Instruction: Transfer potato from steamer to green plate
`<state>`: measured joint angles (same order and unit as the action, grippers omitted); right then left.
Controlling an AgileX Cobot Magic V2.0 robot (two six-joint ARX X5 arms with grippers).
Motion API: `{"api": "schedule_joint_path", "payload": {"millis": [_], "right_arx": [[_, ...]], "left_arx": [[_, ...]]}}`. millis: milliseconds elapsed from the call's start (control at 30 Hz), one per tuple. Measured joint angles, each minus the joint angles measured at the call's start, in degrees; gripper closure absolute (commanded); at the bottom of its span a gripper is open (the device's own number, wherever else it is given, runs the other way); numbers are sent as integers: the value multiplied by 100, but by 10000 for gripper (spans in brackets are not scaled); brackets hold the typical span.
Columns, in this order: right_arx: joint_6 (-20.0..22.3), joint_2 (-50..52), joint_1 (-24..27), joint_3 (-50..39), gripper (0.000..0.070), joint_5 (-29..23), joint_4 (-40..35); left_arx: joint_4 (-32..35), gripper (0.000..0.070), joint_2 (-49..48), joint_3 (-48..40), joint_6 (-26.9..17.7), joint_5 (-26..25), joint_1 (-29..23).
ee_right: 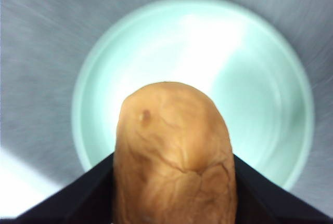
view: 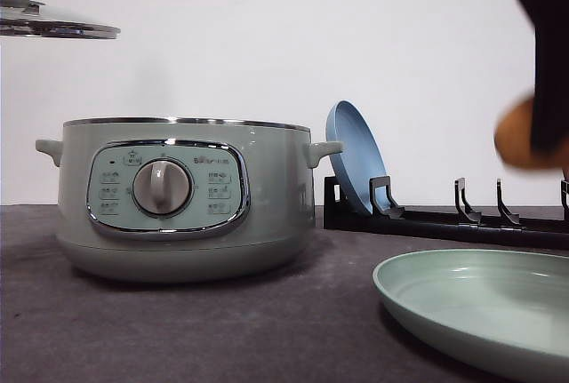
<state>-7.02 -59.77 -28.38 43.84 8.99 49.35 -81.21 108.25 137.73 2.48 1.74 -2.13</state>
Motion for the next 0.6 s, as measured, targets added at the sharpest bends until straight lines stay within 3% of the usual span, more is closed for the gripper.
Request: {"api": "schedule_joint_path", "payload": {"millis": [267, 600], "right_arx": [[-380, 0, 26, -773, 453, -7, -1279], [-536, -327, 111, -875, 453, -15, -1828]], "left_arx": [[0, 700, 0, 0, 0, 0, 0], [0, 700, 0, 0, 0, 0, 0]]}}
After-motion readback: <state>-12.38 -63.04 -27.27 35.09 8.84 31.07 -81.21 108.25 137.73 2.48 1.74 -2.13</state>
